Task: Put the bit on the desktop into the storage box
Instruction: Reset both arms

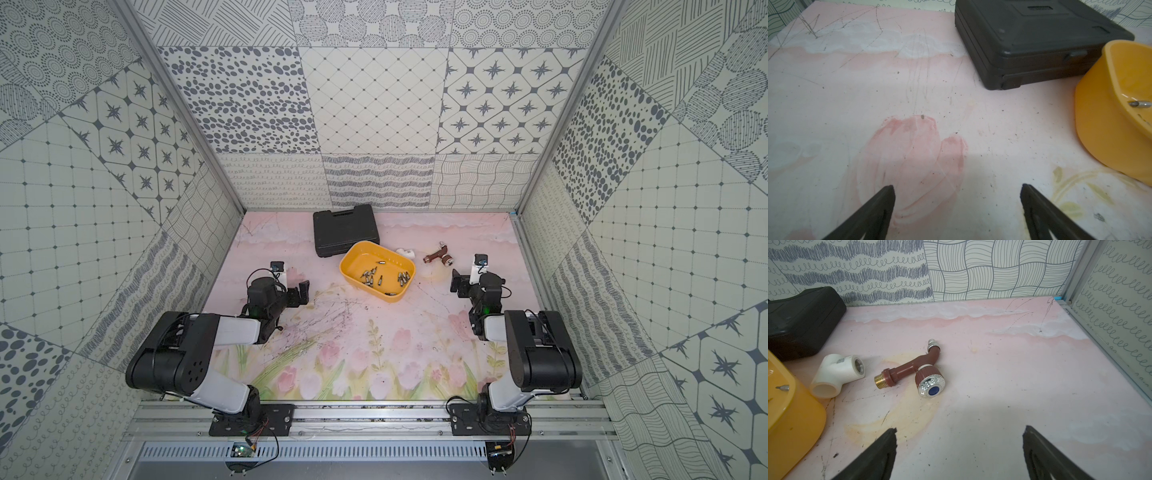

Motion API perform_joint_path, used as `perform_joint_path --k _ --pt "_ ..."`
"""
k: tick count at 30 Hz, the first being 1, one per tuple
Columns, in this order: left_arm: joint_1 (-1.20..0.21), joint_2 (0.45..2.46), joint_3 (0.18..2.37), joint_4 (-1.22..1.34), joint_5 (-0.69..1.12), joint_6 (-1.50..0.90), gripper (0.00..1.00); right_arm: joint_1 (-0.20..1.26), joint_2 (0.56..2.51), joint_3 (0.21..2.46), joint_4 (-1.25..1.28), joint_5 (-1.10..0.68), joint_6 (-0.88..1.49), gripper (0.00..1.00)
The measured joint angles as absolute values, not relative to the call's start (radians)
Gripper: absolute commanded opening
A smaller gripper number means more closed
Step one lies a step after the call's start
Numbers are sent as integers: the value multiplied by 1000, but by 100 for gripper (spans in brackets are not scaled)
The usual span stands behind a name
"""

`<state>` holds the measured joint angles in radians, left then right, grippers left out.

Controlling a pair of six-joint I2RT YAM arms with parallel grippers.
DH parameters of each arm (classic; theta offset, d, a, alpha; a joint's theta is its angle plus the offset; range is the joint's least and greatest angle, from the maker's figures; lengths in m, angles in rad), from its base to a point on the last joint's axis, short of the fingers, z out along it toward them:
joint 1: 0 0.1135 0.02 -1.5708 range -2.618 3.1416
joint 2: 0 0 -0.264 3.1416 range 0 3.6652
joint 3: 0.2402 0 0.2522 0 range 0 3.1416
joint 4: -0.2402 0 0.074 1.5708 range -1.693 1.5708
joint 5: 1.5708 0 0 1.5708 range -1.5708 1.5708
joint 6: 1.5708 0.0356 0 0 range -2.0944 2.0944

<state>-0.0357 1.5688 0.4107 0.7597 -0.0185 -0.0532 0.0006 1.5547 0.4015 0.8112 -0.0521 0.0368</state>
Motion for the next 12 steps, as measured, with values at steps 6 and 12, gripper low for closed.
perform_joint_path --k 6,12 --pt "-36 1569 411 760 -15 -53 99 1 1555 402 811 -52 37 97" --pt "-36 1569 411 760 -12 -53 99 1 1555 402 811 -52 37 97"
